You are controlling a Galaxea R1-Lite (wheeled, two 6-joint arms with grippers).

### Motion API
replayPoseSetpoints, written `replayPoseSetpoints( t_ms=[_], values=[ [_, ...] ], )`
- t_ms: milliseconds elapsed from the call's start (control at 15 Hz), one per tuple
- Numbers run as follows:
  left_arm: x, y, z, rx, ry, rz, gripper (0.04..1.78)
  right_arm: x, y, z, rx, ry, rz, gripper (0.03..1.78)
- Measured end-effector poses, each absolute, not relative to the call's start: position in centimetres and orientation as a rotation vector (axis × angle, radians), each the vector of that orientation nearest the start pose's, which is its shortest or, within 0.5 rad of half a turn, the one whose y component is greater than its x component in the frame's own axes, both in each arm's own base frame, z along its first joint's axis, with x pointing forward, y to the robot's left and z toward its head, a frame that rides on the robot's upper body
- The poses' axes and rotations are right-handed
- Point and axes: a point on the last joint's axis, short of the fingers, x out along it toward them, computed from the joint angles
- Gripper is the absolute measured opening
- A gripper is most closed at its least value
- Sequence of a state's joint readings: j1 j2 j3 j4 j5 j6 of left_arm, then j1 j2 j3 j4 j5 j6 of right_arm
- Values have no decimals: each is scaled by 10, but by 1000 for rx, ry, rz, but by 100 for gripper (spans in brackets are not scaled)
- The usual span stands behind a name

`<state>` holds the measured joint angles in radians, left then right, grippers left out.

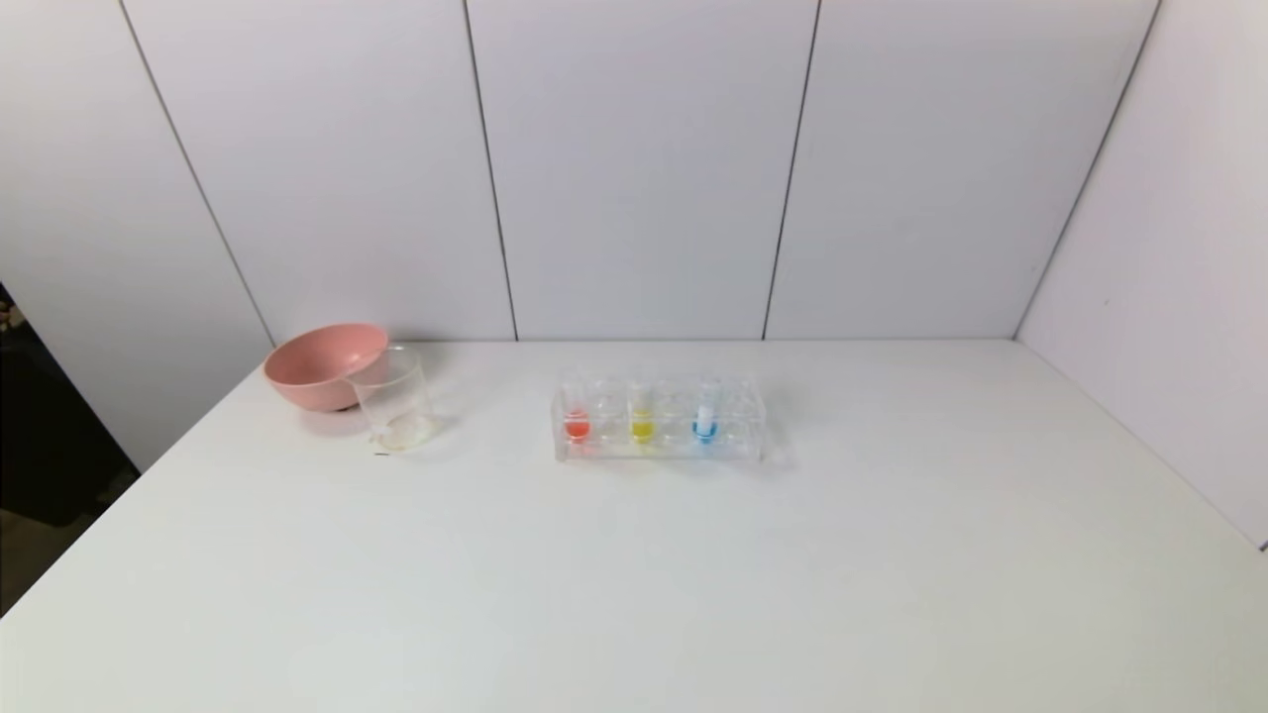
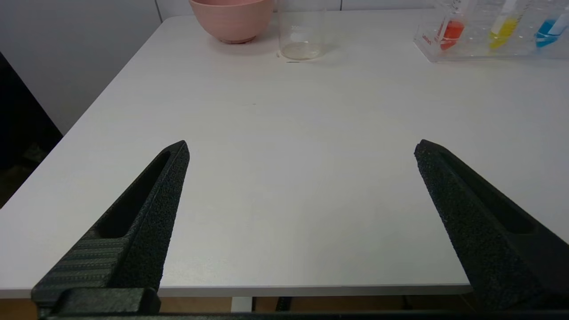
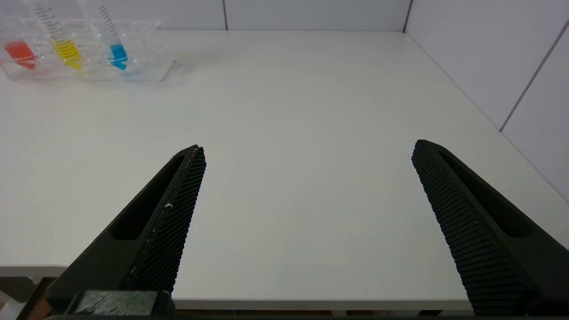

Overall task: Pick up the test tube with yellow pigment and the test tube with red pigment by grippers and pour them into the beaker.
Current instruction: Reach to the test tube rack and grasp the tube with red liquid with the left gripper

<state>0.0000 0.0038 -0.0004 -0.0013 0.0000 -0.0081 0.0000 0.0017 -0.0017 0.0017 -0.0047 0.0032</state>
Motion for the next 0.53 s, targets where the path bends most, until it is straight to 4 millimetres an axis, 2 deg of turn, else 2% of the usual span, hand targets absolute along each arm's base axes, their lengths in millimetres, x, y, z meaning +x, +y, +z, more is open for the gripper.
replayPoseSetpoints(
  t_ms=[133, 533],
  values=[
    [-24, 0, 80, -9, -6, -4, 177, -23, 0, 76, 3, 2, -4, 170],
    [-30, 0, 121, -16, -50, -15, 177, -23, 0, 76, 3, 2, -5, 170]
  ],
)
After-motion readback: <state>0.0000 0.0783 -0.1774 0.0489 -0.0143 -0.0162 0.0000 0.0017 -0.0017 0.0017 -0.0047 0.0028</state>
